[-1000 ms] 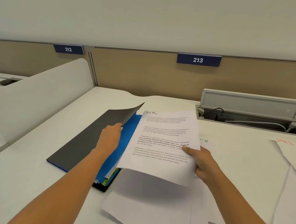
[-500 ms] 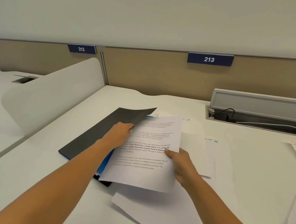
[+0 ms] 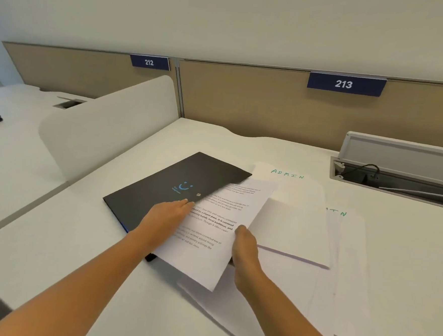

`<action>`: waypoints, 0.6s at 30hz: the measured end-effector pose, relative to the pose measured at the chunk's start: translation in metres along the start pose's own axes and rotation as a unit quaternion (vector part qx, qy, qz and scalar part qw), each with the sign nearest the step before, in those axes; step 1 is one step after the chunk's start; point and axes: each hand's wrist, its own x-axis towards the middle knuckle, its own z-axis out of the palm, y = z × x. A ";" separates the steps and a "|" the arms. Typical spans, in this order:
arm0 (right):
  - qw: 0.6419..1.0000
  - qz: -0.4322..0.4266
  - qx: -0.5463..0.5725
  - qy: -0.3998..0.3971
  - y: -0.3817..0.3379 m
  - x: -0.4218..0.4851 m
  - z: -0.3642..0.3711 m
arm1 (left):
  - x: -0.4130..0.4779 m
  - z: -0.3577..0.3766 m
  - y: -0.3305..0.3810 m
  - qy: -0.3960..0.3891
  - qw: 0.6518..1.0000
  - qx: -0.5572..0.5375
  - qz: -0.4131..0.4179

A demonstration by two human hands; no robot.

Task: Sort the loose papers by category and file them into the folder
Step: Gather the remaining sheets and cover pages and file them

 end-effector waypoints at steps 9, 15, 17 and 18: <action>0.998 -0.028 0.021 -0.044 -0.001 -0.015 0.017 | -0.006 -0.014 -0.023 0.084 0.996 -0.004 -0.039; 0.998 -0.046 0.038 0.007 -0.010 -0.019 0.027 | 0.003 -0.038 -0.034 0.132 0.984 -0.059 -0.103; 0.998 -0.046 0.046 -0.007 -0.014 -0.018 0.033 | 0.005 -0.040 -0.036 0.140 0.981 -0.075 -0.108; 0.998 -0.043 0.048 -0.019 -0.016 -0.019 0.037 | 0.005 -0.041 -0.037 0.145 0.980 -0.084 -0.110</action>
